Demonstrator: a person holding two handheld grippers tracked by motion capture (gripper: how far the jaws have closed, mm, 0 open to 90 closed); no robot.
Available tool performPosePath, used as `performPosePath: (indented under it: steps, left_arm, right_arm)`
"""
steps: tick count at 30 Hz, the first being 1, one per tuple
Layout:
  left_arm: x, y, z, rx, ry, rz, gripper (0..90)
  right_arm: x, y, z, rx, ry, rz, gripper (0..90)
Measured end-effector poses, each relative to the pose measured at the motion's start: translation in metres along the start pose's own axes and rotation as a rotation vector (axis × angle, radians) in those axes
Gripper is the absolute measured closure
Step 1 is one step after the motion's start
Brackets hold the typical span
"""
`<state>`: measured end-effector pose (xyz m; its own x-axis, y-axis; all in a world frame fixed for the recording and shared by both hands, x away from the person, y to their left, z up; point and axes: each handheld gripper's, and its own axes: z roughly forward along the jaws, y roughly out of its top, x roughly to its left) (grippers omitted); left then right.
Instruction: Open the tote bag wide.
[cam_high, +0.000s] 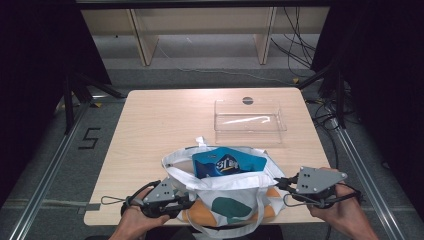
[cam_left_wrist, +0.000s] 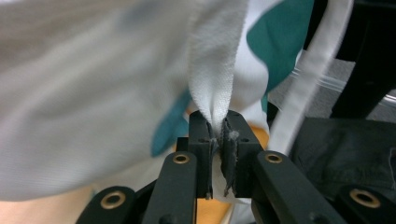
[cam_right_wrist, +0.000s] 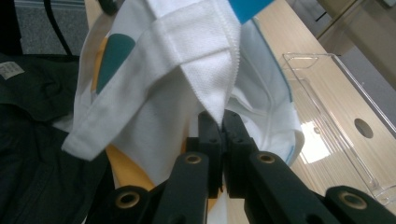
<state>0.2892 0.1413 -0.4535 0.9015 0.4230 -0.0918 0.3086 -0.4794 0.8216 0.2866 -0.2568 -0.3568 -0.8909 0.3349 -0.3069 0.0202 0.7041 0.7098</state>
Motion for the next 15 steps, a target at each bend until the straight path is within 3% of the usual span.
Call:
performPosePath:
  steps: [4, 5, 7, 9, 15]
  left_arm:
    - [0.000, -0.006, 0.009, 0.032, -0.014, -0.003, 81.6]
    - [0.000, -0.007, 0.011, 0.041, -0.019, -0.009, 81.6]
    - [-0.001, -0.010, 0.012, 0.045, -0.022, -0.013, 81.6]
    - [-0.001, -0.012, 0.011, 0.050, -0.022, -0.012, 81.5]
    - [-0.001, -0.017, 0.007, 0.044, -0.016, -0.026, 78.6]
  right_arm:
    - [0.001, -0.002, 0.007, 0.010, 0.018, 0.014, 88.8]
    - [0.003, -0.006, 0.018, 0.070, 0.041, 0.002, 88.8]
    - [0.004, -0.010, 0.025, 0.081, 0.059, 0.008, 88.8]
    - [0.006, -0.023, 0.041, 0.113, 0.091, 0.032, 88.8]
    - [0.008, -0.047, 0.063, 0.140, 0.137, 0.129, 88.8]
